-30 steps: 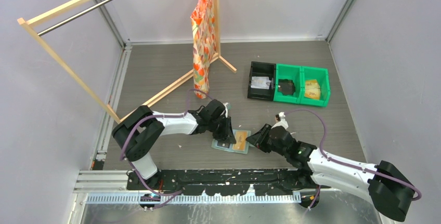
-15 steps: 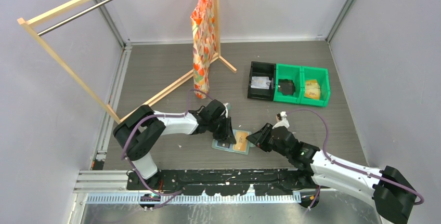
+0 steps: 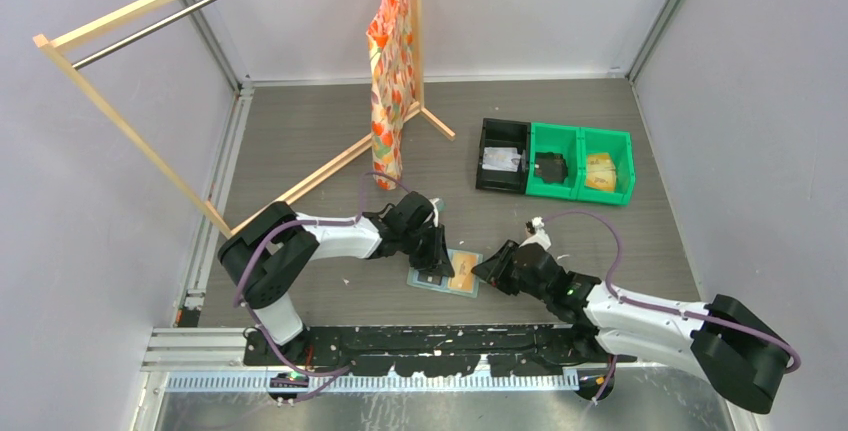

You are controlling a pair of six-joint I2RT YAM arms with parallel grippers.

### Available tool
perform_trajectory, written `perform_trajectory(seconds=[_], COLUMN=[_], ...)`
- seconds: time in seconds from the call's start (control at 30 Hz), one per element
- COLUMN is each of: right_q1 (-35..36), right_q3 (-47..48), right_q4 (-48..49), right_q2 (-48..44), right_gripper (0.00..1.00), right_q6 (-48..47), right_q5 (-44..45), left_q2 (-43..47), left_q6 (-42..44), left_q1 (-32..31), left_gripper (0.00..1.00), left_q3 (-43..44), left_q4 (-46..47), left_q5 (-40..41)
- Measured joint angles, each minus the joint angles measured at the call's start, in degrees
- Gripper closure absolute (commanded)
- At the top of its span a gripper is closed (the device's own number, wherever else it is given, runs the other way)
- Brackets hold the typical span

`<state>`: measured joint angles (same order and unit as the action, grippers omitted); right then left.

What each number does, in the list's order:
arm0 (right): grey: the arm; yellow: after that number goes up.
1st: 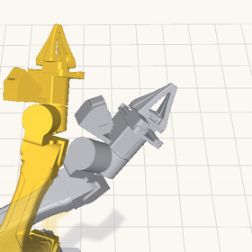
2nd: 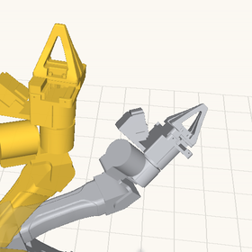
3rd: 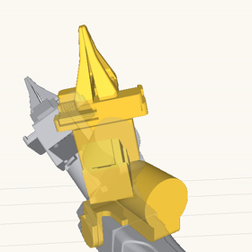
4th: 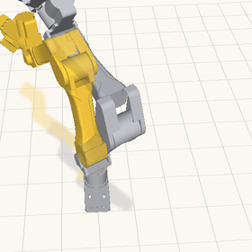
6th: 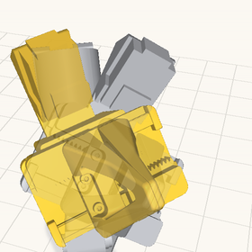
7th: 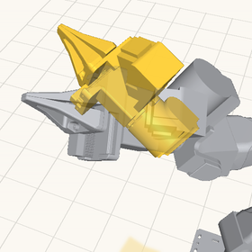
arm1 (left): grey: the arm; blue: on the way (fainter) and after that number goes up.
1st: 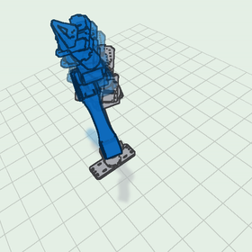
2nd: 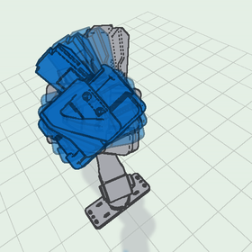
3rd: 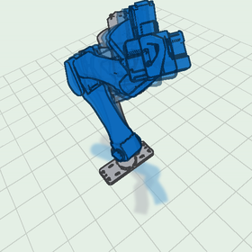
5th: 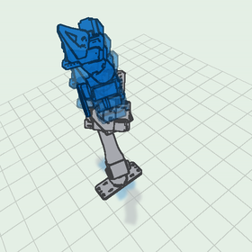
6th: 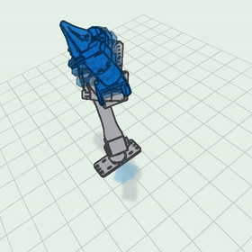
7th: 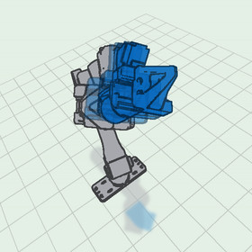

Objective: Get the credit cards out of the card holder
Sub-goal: Remove the credit card from the card holder.

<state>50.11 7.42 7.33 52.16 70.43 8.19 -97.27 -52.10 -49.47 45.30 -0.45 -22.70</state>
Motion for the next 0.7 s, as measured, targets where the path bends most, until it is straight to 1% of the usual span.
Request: perform_trajectory(seconds=[0.3,0.57,0.7], right_q1=[0.0,0.0,-0.2], right_q3=[-1.9,-4.4,-5.3], right_q4=[3.8,8.1,10.8], right_q2=[-0.8,-0.6,0.3], right_gripper=[0.71,0.71,0.74], right_q6=[0.4,2.0,2.8], right_q5=[-0.7,-1.0,-1.5], left_q2=[0.0,0.0,0.0], left_q6=[0.0,0.0,0.0], left_q1=[0.0,0.0,0.0], left_gripper=[0.84,0.84,0.84], left_q3=[0.0,0.0,0.0], left_q4=[0.0,0.0,0.0], left_q5=[0.0,0.0,0.0])
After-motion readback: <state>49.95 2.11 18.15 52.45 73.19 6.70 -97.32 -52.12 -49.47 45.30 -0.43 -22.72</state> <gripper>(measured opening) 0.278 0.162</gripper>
